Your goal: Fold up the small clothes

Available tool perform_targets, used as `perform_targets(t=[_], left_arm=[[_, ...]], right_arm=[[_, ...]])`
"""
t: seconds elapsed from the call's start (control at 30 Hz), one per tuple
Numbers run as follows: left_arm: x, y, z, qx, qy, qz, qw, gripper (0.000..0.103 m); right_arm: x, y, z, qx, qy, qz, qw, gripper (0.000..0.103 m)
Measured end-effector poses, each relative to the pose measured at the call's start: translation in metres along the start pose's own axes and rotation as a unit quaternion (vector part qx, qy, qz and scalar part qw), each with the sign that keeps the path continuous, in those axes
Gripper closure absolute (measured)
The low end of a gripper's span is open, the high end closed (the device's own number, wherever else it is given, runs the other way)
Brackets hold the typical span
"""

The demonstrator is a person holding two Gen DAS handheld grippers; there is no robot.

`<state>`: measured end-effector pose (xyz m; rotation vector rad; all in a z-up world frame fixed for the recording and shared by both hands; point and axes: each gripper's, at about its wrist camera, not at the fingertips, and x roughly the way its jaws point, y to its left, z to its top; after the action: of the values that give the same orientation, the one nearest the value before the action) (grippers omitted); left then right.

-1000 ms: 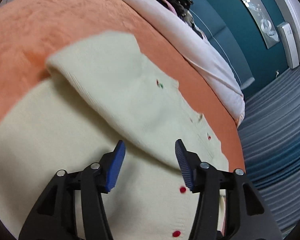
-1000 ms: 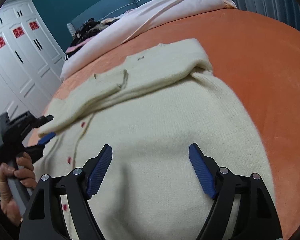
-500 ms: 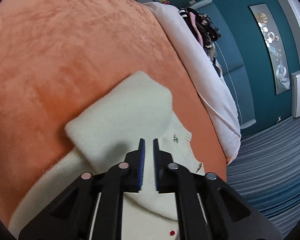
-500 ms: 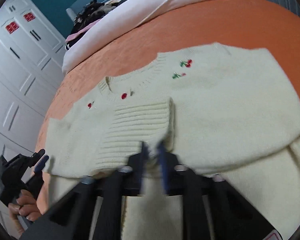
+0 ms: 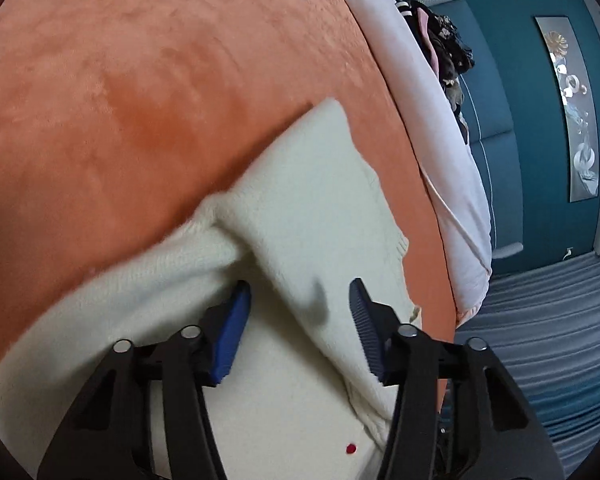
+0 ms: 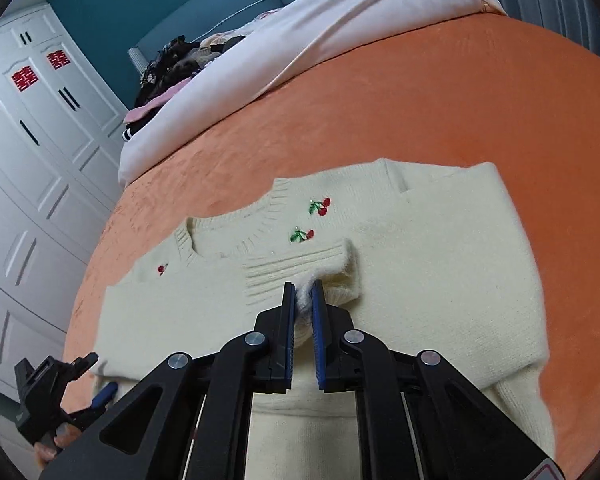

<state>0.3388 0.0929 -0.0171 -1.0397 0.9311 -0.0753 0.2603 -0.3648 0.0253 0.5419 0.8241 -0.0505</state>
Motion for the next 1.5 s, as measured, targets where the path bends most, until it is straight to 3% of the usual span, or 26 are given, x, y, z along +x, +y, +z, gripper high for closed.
perform_targets(t=[0.03,0.07,0.2,0.3,0.33,0.37,0.47,0.53,0.6,0.7,0.77,0.8,0.9,1.0,1.03,1.07,1.1,1.13,1.2,1.23,1.3,1.33,1.37,1.4,1.43,1.5], left_arm=[[0.001,-0.007,0.007,0.009,-0.003,-0.004,0.9999,0.080],[-0.001,-0.016,0.013,0.022,-0.009,-0.013,0.9996,0.083],[-0.004,-0.033,0.018,0.091,-0.038,-0.002,0.9952,0.083],[0.012,-0.007,0.009,0.117,-0.032,0.058,0.9909,0.087],[0.014,0.002,0.006,0.120,-0.033,0.053,0.9909,0.092],[0.011,0.006,0.002,0.134,-0.043,0.040,0.9893,0.092],[0.009,0.009,-0.001,0.167,-0.049,0.034,0.9841,0.092],[0.009,0.012,-0.004,0.180,-0.060,0.031,0.9813,0.092],[0.009,0.012,-0.011,0.196,-0.074,0.035,0.9771,0.092],[0.007,0.010,-0.013,0.197,-0.078,0.032,0.9767,0.091],[0.007,0.013,-0.009,0.190,-0.077,0.019,0.9787,0.091],[0.007,0.014,-0.008,0.188,-0.077,0.015,0.9791,0.091],[0.008,0.015,-0.009,0.191,-0.080,0.013,0.9784,0.091],[0.010,0.017,-0.010,0.191,-0.082,0.009,0.9782,0.091],[0.010,0.016,-0.010,0.191,-0.082,0.009,0.9781,0.091],[0.010,0.016,-0.010,0.191,-0.081,0.010,0.9782,0.091],[0.011,0.016,-0.010,0.192,-0.081,0.013,0.9780,0.091],[0.010,0.015,-0.010,0.193,-0.080,0.015,0.9778,0.091],[0.009,0.011,-0.009,0.196,-0.072,0.024,0.9778,0.091],[0.005,0.009,-0.008,0.198,-0.065,0.029,0.9776,0.090],[-0.012,0.006,-0.012,0.207,-0.054,0.034,0.9762,0.083],[-0.025,0.009,-0.016,0.211,-0.047,0.029,0.9759,0.068],[-0.041,0.013,-0.021,0.214,-0.040,0.030,0.9756,0.057],[-0.061,0.021,-0.028,0.213,-0.037,0.034,0.9759,0.038],[-0.080,0.031,-0.035,0.208,-0.036,0.034,0.9768,0.030],[-0.116,0.055,-0.049,0.198,-0.024,0.043,0.9790,0.022]], right_arm=[[-0.009,0.004,0.005,-0.002,-0.014,0.011,1.000,0.094],[-0.020,0.009,0.012,-0.005,-0.034,0.023,0.999,0.094],[-0.049,0.020,0.024,-0.025,-0.088,0.046,0.995,0.095],[0.019,-0.008,-0.003,-0.031,0.019,-0.034,0.999,0.095],[0.039,-0.020,-0.017,-0.029,0.055,-0.050,0.997,0.096],[0.034,-0.026,-0.024,-0.025,0.030,-0.036,0.999,0.095],[0.012,-0.027,-0.013,0.023,0.016,-0.015,0.999,0.095],[-0.016,-0.014,-0.007,0.010,-0.040,-0.029,0.999,0.094],[-0.030,0.004,-0.001,0.001,-0.065,-0.004,0.998,0.093],[-0.005,0.037,-0.001,-0.049,-0.017,0.017,0.998,0.093],[0.040,0.045,-0.011,-0.077,0.043,-0.006,0.996,0.093],[0.068,0.041,-0.017,-0.076,0.090,-0.028,0.993,0.099],[0.058,0.039,-0.007,-0.042,0.064,-0.016,0.997,0.095],[0.024,0.041,0.001,-0.029,0.004,0.008,1.000,0.094],[0.027,0.036,-0.001,-0.034,0.005,-0.015,0.999,0.091],[0.041,0.025,-0.005,-0.030,0.036,-0.046,0.998,0.092],[0.056,0.009,-0.012,-0.024,0.071,-0.059,0.995,0.102],[0.053,0.001,-0.016,-0.022,0.054,-0.035,0.998,0.103],[0.033,-0.001,-0.013,0.000,0.055,-0.042,0.998,0.101],[0.019,0.000,-0.013,0.012,0.050,-0.042,0.998,0.094],[-0.021,0.002,-0.018,0.008,0.024,-0.028,0.999,0.092],[-0.044,0.001,-0.026,-0.003,0.013,-0.034,0.999,0.089],[-0.064,-0.002,-0.035,-0.016,0.006,-0.048,0.999,0.076],[-0.085,-0.007,-0.048,-0.029,0.000,-0.068,0.997,0.055],[-0.108,-0.017,-0.065,-0.037,-0.004,-0.087,0.996,0.043],[-0.147,-0.040,-0.101,-0.041,0.002,-0.111,0.993,0.040]])
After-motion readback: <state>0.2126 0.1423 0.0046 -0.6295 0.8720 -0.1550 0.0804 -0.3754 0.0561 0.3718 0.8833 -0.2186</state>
